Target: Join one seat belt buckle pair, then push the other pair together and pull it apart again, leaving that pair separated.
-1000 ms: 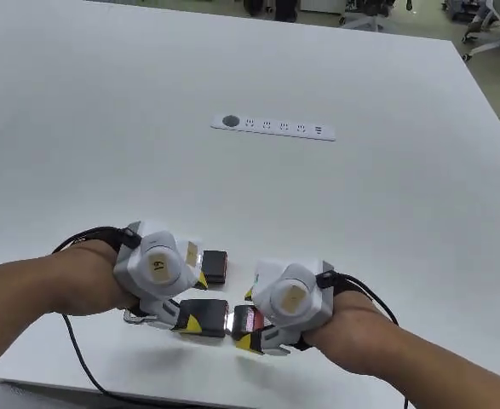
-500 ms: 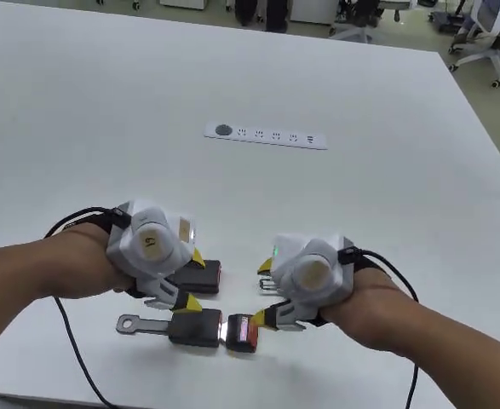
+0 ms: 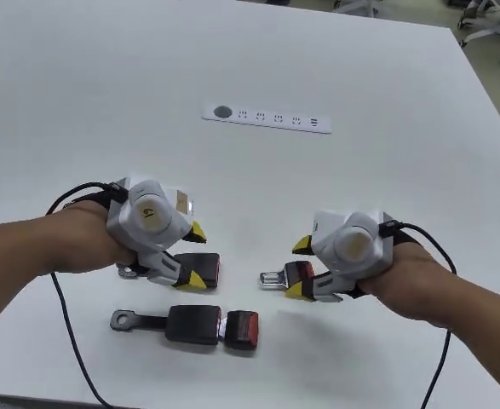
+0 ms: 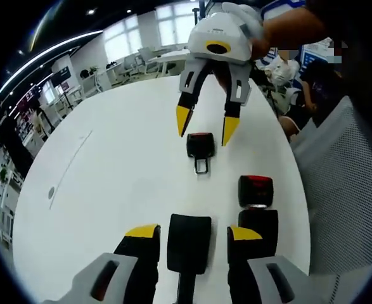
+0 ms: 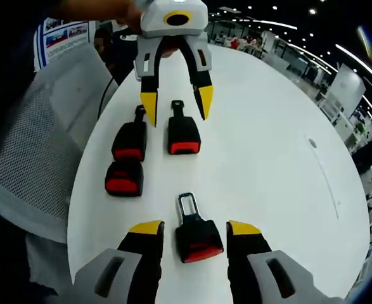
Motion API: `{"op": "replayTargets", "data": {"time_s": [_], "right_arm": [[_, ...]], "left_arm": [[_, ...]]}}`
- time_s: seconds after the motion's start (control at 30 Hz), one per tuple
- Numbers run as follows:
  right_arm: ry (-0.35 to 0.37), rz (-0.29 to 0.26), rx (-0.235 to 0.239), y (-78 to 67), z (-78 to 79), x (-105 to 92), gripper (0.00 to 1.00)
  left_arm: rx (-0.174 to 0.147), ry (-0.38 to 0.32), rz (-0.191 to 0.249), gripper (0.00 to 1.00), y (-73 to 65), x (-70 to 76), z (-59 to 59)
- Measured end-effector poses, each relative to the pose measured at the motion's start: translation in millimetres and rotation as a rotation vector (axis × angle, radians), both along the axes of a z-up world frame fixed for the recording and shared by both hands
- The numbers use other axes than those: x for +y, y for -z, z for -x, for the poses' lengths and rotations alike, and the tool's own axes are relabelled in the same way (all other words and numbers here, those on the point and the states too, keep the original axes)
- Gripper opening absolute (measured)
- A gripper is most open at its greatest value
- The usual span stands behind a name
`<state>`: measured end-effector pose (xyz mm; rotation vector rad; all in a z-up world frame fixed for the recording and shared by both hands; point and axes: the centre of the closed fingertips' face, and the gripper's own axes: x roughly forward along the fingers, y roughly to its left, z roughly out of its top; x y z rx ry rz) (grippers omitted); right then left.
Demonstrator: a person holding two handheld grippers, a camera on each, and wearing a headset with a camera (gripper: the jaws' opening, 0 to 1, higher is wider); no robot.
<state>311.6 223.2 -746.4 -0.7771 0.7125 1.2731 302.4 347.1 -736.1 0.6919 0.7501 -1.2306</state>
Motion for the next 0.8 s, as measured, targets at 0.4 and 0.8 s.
{"op": "replayTargets", "data": {"time_s": [0.4, 0.8], "right_arm": [[-0.055, 0.046, 0.026, 27.4, -3.0, -13.5, 0.34], [-0.079, 0.063, 0.033, 33.4, -3.5, -14.6, 0.32]], "left_arm": [[0.042, 0.063, -0.071, 0.37, 33.7, 8.0, -6.4], [0.034, 0.096, -0.112, 0.35, 41.4, 10.8, -0.9]]}}
